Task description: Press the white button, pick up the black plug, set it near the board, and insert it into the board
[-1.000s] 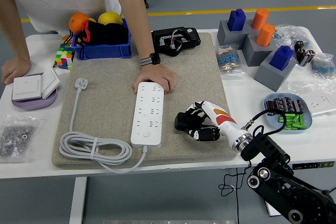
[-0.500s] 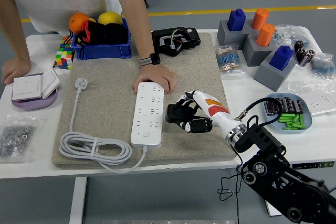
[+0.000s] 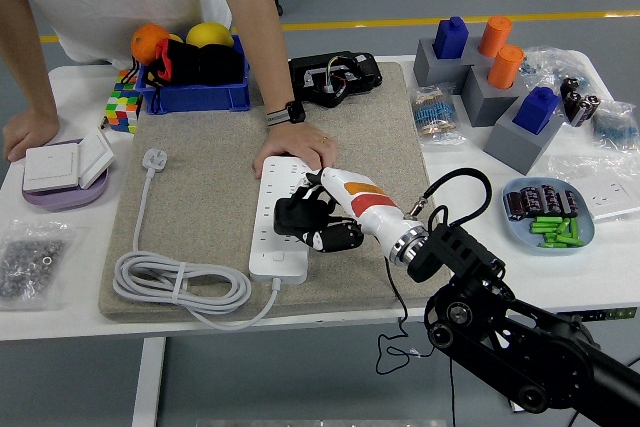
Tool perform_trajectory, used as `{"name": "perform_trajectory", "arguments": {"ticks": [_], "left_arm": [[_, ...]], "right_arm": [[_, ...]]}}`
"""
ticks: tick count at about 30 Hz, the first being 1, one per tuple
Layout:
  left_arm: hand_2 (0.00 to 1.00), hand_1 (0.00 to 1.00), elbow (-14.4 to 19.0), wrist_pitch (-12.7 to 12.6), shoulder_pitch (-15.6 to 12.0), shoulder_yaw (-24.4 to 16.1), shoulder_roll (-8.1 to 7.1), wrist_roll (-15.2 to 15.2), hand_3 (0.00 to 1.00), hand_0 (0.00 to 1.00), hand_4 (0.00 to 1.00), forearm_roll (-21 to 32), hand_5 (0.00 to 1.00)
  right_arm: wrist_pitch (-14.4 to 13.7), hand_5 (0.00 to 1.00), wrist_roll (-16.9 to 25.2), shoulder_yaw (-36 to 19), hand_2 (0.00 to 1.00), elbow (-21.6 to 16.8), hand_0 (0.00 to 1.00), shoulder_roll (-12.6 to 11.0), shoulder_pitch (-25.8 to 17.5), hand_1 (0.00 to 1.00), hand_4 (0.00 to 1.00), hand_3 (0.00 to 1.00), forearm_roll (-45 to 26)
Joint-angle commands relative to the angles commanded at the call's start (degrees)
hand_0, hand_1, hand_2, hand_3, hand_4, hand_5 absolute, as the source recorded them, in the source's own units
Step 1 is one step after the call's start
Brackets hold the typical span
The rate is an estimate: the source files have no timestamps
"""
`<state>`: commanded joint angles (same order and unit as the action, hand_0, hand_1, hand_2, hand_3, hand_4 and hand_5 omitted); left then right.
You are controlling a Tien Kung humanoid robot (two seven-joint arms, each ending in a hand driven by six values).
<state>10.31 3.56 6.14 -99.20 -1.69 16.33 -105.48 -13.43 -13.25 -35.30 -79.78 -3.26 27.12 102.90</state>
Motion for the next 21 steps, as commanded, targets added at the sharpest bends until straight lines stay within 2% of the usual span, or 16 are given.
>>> {"name": "perform_trajectory", "arguments": {"ticks": [8, 21], "left_arm": [[0.636, 0.630, 0.00, 0.08, -0.06, 0.09, -0.13, 0.09, 0.696, 0.623, 0.557, -0.19, 0.394], [0.636, 0.631, 0.00, 0.15, -0.11, 0.19, -0.24, 0.14, 0.697, 0.624, 0.558, -0.46, 0.396]], "right_arm": [[0.24, 0.002, -0.96, 2.18, 0.431, 2.46, 0.407, 0.88, 1.08, 0.395, 0.786, 0.522, -0.11], [0.27, 0.002, -1.03, 2.26, 0.430, 4.45, 0.405, 1.55, 1.69, 0.393, 0.784, 0.530, 0.21]]}}
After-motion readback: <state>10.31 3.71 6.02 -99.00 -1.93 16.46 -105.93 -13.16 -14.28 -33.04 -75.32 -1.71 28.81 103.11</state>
